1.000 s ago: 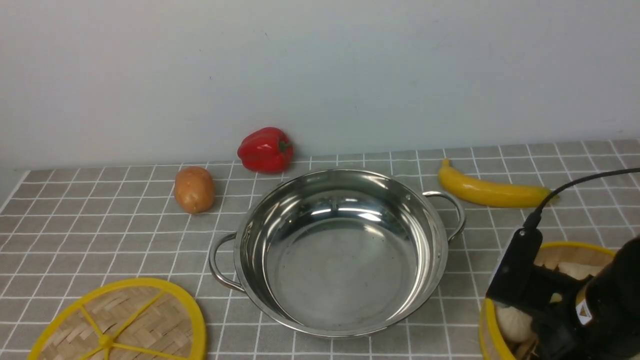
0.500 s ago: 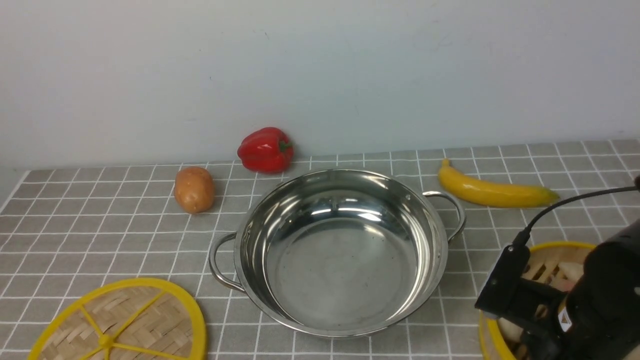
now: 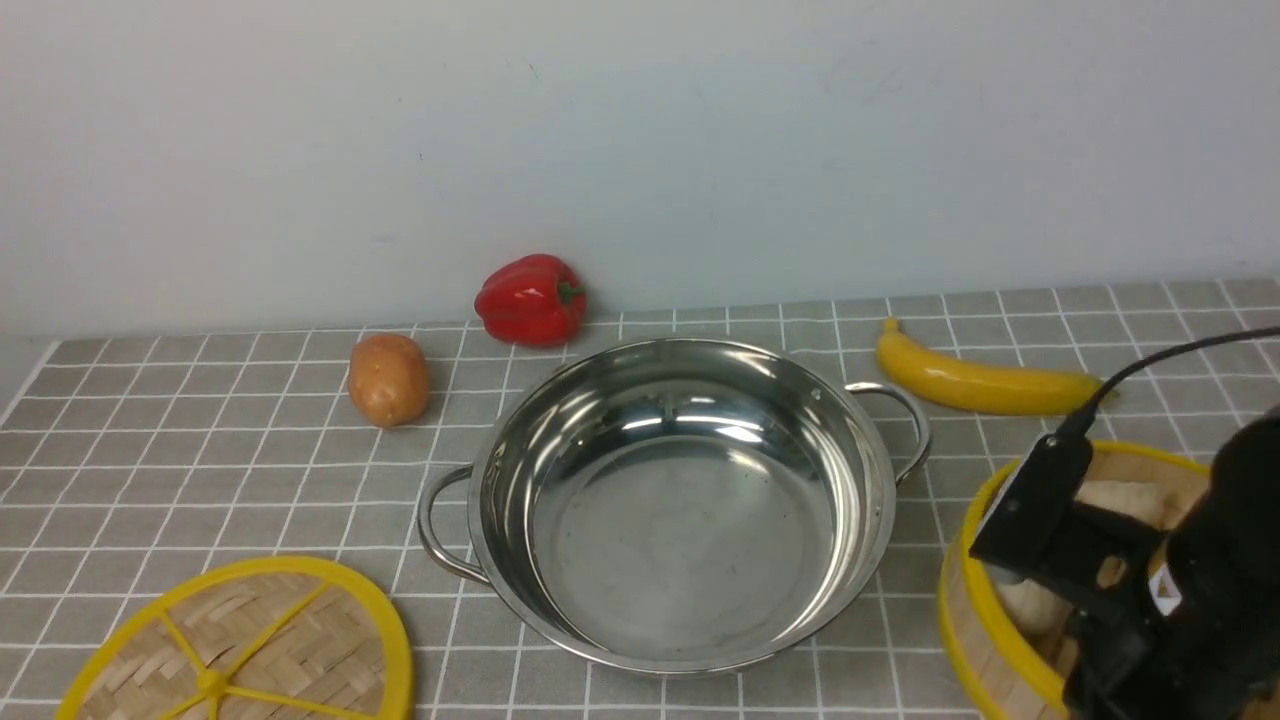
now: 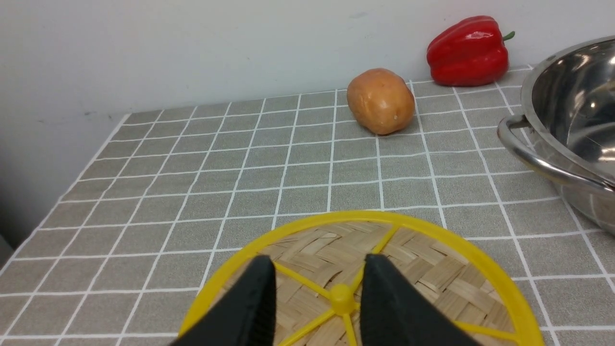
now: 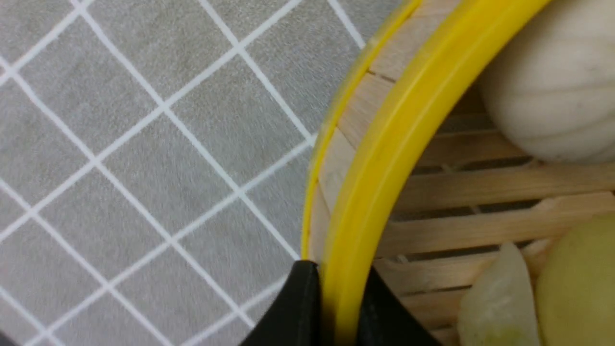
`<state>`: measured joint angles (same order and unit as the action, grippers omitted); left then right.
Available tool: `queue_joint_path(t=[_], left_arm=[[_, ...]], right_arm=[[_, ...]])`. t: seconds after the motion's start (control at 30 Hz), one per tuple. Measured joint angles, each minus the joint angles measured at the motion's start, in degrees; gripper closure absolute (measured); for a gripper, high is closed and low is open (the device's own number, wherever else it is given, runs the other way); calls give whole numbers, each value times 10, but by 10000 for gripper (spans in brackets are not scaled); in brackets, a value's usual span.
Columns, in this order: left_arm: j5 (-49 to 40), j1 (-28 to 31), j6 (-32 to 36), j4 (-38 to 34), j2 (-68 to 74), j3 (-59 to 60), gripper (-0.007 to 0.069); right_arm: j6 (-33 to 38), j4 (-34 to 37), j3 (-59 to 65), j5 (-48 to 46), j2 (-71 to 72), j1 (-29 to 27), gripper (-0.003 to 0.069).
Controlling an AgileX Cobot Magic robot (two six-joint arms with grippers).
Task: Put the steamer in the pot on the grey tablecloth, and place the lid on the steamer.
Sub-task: 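Reach for and grasp the rim of the bamboo steamer holding the buns with the right gripper, then place the bamboo steamer basket of food into the steel pot with the right gripper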
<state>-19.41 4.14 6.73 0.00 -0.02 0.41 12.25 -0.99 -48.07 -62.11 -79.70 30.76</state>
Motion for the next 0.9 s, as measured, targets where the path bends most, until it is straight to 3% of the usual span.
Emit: queue_joint_path(t=[0.17, 0.3, 0.6, 0.73, 0.9], left_arm=[[0, 0, 0, 0, 0, 0, 382], [0, 0, 0, 0, 0, 0, 382], [0, 0, 0, 0, 0, 0, 382], [0, 0, 0, 0, 0, 0, 382], [0, 0, 0, 0, 0, 0, 382]], right_arm=[[-35, -65, -13, -84, 51, 0, 579], [-30, -88, -21, -94, 89, 0, 579], [100, -34, -146, -101, 59, 4, 579], [142, -39, -216, -107, 6, 34, 579], [186, -44, -346, -100, -114, 118, 579]])
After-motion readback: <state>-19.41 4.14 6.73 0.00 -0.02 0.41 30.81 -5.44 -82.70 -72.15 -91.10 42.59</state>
